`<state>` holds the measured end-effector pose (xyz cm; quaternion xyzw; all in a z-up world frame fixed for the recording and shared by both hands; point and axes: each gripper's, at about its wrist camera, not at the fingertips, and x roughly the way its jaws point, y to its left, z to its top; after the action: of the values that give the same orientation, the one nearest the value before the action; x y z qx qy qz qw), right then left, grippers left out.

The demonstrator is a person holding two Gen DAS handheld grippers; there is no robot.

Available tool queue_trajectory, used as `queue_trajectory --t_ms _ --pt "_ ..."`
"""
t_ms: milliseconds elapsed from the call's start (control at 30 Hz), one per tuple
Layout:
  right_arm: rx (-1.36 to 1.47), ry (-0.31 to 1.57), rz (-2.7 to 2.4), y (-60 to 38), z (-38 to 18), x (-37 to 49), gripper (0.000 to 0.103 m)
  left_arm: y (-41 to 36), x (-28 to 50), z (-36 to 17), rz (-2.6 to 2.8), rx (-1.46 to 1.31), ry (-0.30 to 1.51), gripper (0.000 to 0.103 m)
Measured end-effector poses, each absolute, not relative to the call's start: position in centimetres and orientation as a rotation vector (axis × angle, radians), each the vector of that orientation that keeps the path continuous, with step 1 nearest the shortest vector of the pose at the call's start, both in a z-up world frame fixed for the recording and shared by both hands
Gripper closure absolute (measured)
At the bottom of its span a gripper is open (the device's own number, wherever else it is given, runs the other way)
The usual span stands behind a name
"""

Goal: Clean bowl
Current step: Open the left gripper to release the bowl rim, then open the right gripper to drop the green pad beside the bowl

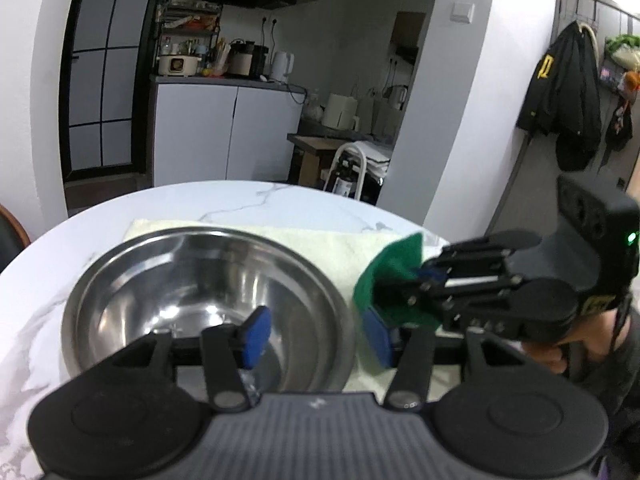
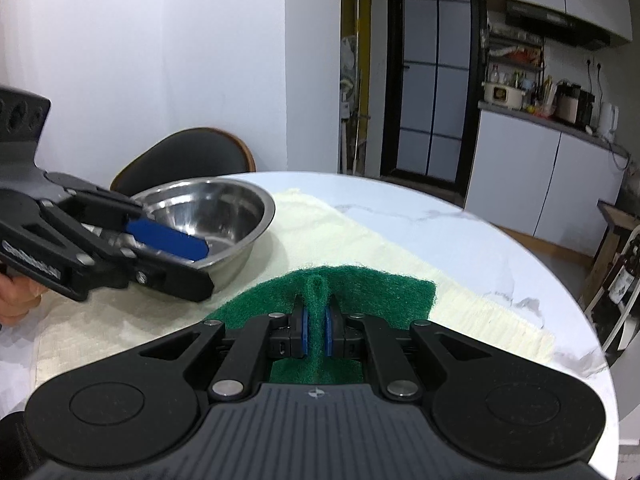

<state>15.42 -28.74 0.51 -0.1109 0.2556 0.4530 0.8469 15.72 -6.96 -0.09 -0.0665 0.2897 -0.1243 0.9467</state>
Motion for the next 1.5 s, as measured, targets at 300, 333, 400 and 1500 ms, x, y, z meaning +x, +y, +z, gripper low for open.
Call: queue_trajectory --t_ms 300,333,400,1500 --pt "-0.237 0.57 0.953 -28.5 0.3 15.3 0.091 -6.7 15.1 0.8 -0.206 -0.132 0.578 0.026" --pt "-0.235 0.569 0.949 -28.6 0.4 15.2 0.09 -6.6 15.0 0.9 -0.2 -0.132 0.577 0.025" --pt "-0.236 0.564 0.939 -28.8 0.5 14.9 0.084 -6.3 14.8 1.3 -0.19 -0.149 0.56 0.023" --pt "-0.177 0.457 0.868 -32.6 1.3 11.6 0.0 -4.2 7.3 0.8 0.017 -0.11 0.381 0.0"
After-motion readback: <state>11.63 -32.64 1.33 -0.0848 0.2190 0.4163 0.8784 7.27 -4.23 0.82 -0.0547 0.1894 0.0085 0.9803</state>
